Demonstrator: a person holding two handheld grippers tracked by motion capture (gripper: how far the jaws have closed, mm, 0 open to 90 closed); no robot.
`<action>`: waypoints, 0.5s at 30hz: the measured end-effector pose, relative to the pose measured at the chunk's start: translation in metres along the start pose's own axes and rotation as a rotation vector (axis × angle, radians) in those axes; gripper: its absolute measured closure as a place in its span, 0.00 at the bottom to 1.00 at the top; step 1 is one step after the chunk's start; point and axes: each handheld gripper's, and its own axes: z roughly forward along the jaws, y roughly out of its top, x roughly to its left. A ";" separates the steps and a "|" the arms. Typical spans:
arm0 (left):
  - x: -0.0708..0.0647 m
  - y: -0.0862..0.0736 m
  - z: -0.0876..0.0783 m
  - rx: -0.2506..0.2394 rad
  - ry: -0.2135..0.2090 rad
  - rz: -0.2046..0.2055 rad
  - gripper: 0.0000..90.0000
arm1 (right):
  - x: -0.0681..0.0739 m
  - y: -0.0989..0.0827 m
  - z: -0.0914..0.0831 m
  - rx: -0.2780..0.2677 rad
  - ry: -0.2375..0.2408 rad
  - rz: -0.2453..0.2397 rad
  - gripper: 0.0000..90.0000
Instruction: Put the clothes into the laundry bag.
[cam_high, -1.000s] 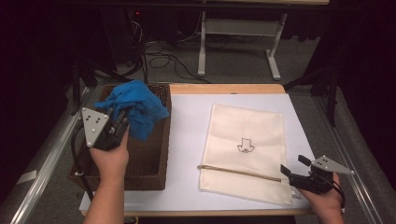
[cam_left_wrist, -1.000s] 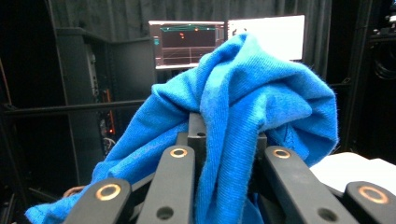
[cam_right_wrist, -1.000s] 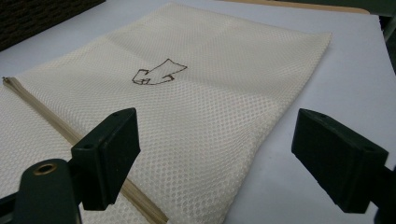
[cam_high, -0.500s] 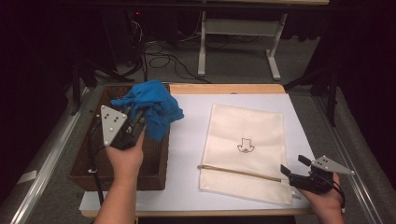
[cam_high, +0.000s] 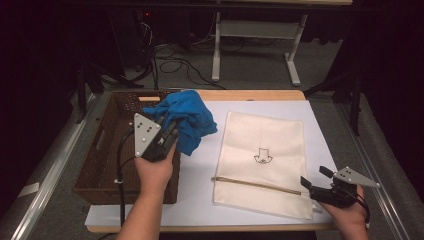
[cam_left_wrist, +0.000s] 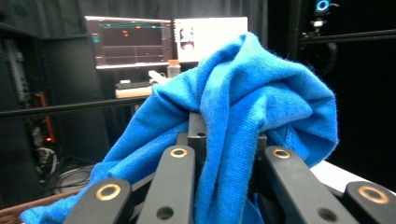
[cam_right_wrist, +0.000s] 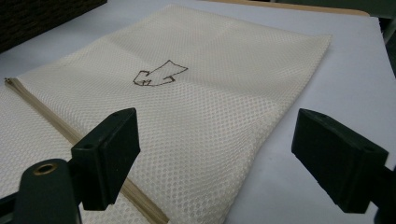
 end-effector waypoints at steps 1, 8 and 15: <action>-0.002 0.000 0.001 -0.003 -0.006 -0.001 0.89 | 0.000 0.000 0.000 0.001 0.000 -0.001 0.18; -0.019 -0.004 0.006 0.007 -0.057 -0.010 0.89 | 0.000 0.000 0.000 -0.002 -0.002 0.002 0.18; -0.034 -0.009 0.008 0.012 -0.103 -0.010 0.89 | 0.001 0.000 0.000 -0.008 0.005 -0.009 0.20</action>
